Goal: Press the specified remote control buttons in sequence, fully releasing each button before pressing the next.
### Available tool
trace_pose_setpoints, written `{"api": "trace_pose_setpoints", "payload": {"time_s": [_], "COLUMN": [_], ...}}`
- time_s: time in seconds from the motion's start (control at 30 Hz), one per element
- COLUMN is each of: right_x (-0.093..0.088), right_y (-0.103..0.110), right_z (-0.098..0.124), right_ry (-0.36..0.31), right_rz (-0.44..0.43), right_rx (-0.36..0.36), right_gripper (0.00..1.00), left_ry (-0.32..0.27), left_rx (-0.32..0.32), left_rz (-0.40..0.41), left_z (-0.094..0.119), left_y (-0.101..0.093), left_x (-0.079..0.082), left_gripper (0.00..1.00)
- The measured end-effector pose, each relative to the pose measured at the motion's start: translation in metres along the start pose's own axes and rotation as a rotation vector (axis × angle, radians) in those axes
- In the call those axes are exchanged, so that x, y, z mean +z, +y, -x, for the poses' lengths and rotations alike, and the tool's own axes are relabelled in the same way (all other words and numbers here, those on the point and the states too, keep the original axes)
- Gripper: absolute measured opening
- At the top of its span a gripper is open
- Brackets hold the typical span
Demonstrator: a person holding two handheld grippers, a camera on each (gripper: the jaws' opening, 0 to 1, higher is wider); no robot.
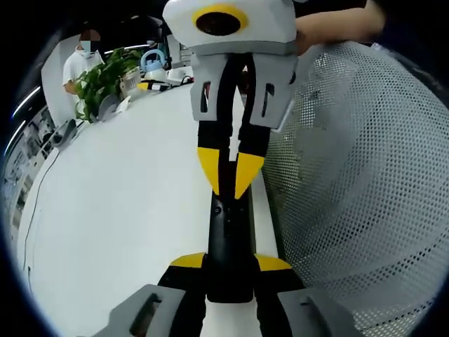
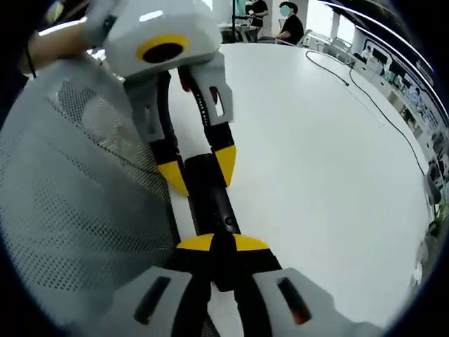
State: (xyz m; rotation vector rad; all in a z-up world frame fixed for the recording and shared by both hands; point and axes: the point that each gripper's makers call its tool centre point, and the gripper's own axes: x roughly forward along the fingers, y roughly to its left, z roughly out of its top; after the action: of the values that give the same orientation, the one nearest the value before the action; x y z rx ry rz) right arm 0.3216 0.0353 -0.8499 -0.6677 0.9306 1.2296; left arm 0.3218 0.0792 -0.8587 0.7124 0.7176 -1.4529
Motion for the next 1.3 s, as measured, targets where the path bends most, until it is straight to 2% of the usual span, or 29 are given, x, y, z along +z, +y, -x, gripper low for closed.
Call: {"api": "trace_pose_setpoints", "payload": {"time_s": [0.07,0.17,0.4,0.47,0.63,0.77,0.87,0.97,1.3], "right_x": [0.0007,0.0012,0.0009,0.0009,0.0014,0.0021,0.0003,0.0006,-0.0052], "right_y": [-0.0012,-0.0029,-0.0015,-0.0007,-0.0028,-0.0009,-0.0013,-0.0026,-0.0038], "right_z": [0.0002,-0.0007,-0.0015,-0.0019,-0.0030,-0.0041,-0.0021,-0.0014,0.0016], "right_ry": [-0.013,0.004,0.041,0.062,0.108,0.144,0.131,0.101,0.118], "right_rz": [0.006,0.011,0.116,0.175,0.130,0.161,0.167,0.133,0.125], "right_rx": [-0.004,0.003,0.033,0.034,0.081,0.087,0.080,0.082,0.077], "right_gripper": [0.07,0.06,0.06,0.06,0.06,0.06,0.06,0.06,0.06], "left_ry": [0.001,0.003,0.002,0.002,0.006,0.007,0.010,0.009,0.004], "left_rx": [-0.001,0.000,-0.001,-0.002,-0.003,-0.004,-0.004,-0.003,-0.005], "left_rz": [-0.002,-0.003,-0.003,-0.002,-0.004,-0.007,-0.010,-0.010,-0.009], "left_z": [0.0000,0.0000,-0.0001,-0.0002,-0.0004,-0.0004,-0.0004,-0.0004,-0.0003], "left_y": [-0.0003,-0.0001,-0.0003,-0.0004,-0.0003,-0.0002,-0.0004,-0.0003,-0.0006], "left_x": [0.0000,-0.0001,-0.0002,-0.0002,-0.0002,-0.0002,-0.0003,-0.0003,-0.0003], "left_gripper": [0.26,0.26,0.26,0.26,0.26,0.26,0.26,0.26,0.26]}}
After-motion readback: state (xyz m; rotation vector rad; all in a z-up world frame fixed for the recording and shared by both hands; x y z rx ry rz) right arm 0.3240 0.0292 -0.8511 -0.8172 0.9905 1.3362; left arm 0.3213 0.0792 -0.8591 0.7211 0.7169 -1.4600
